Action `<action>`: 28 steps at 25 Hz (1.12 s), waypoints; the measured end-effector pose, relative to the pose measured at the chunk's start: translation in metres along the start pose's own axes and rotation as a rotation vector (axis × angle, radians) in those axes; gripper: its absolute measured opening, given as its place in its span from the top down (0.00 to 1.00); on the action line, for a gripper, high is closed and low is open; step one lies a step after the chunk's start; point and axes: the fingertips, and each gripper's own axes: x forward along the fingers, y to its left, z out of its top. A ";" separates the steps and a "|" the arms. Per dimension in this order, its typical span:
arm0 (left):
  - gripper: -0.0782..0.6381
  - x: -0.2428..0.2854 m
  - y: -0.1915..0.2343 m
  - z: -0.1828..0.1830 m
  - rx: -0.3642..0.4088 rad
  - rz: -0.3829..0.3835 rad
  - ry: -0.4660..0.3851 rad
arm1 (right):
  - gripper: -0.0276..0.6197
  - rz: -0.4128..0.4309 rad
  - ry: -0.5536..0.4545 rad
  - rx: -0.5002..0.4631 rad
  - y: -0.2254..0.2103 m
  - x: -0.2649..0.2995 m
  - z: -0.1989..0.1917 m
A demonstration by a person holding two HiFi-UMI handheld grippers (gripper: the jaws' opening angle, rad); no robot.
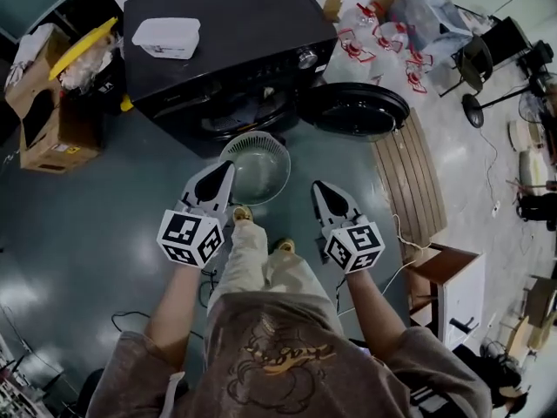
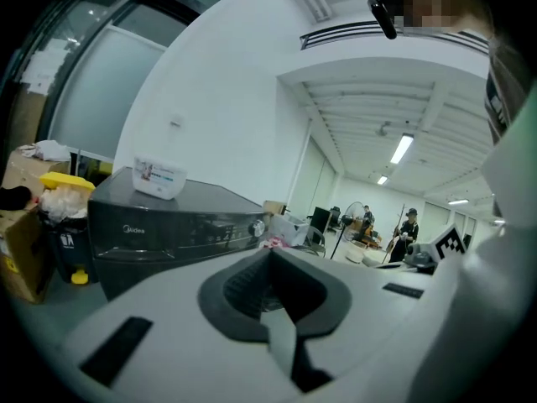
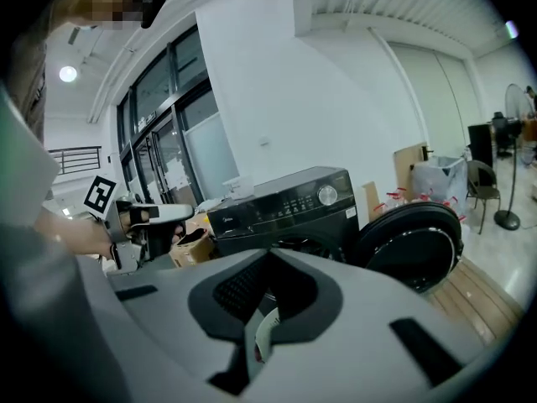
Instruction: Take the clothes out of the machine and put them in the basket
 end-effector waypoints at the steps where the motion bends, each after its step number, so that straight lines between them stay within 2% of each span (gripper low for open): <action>1: 0.88 0.008 0.009 -0.005 0.000 0.004 0.003 | 0.96 0.002 0.004 0.003 -0.005 0.013 -0.003; 7: 0.88 0.069 0.078 -0.039 -0.027 0.034 0.010 | 0.96 0.012 -0.010 0.028 -0.037 0.108 -0.017; 13: 0.88 0.121 0.141 -0.107 -0.025 0.050 -0.007 | 0.96 0.072 -0.010 -0.015 -0.060 0.205 -0.070; 16: 0.88 0.145 0.163 -0.143 0.007 0.060 -0.018 | 0.96 0.092 -0.018 -0.032 -0.081 0.240 -0.100; 23: 0.88 0.192 0.206 -0.218 0.024 0.091 -0.075 | 0.96 0.149 -0.037 -0.039 -0.120 0.305 -0.167; 28: 0.88 0.218 0.216 -0.263 0.096 0.091 -0.098 | 0.96 0.175 -0.102 -0.068 -0.136 0.337 -0.202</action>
